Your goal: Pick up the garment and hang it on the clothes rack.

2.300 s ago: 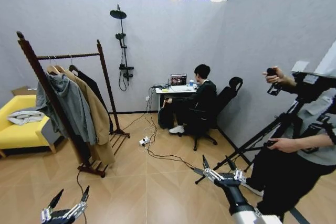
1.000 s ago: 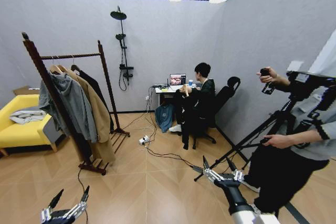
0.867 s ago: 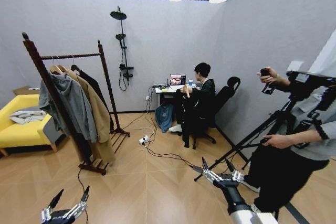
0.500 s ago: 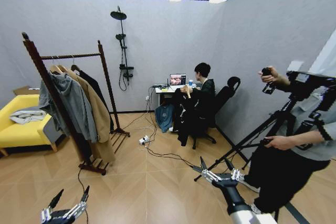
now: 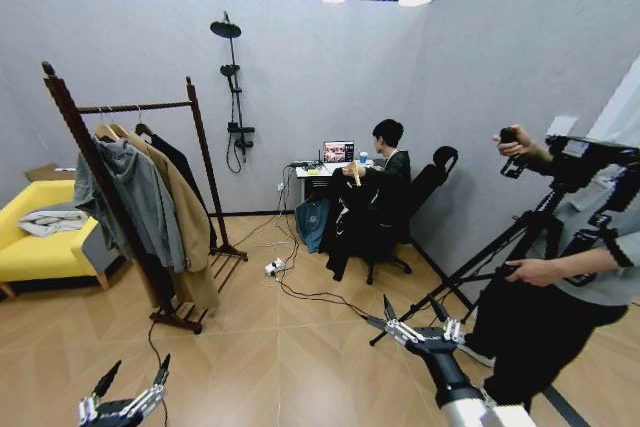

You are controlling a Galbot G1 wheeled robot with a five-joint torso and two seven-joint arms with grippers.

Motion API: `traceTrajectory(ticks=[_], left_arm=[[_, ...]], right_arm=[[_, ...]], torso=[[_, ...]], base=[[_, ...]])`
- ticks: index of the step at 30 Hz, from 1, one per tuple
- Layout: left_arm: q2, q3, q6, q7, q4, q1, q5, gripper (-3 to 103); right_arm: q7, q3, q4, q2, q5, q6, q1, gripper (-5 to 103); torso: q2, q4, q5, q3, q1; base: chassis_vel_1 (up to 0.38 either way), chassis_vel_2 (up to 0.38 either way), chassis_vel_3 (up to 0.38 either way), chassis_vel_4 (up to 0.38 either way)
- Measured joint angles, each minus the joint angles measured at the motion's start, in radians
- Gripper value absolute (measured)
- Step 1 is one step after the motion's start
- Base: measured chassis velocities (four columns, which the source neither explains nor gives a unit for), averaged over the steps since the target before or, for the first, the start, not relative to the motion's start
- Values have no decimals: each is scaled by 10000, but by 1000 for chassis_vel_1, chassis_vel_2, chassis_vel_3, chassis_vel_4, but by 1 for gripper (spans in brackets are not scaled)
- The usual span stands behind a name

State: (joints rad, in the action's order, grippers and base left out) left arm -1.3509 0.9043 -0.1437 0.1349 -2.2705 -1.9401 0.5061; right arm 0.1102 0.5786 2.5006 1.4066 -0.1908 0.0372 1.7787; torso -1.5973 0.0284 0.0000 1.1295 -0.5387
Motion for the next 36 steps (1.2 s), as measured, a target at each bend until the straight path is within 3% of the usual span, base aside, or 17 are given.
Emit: traceTrajectory(ticks=[18,36], left_arm=[[0,0,0,0,0,0,0,100],[0,0,0,1,0,-1,0,100]], right_arm=[[51,23,-136,-80,-362,36,104,100],[30,84,-663,-231,-693,-51,-361,100]], torso=[[-2,3,0,-2,3],[0,3,-5,-1,-2]], base=[[-11,8,10,-7],[-239,181,232,-169]])
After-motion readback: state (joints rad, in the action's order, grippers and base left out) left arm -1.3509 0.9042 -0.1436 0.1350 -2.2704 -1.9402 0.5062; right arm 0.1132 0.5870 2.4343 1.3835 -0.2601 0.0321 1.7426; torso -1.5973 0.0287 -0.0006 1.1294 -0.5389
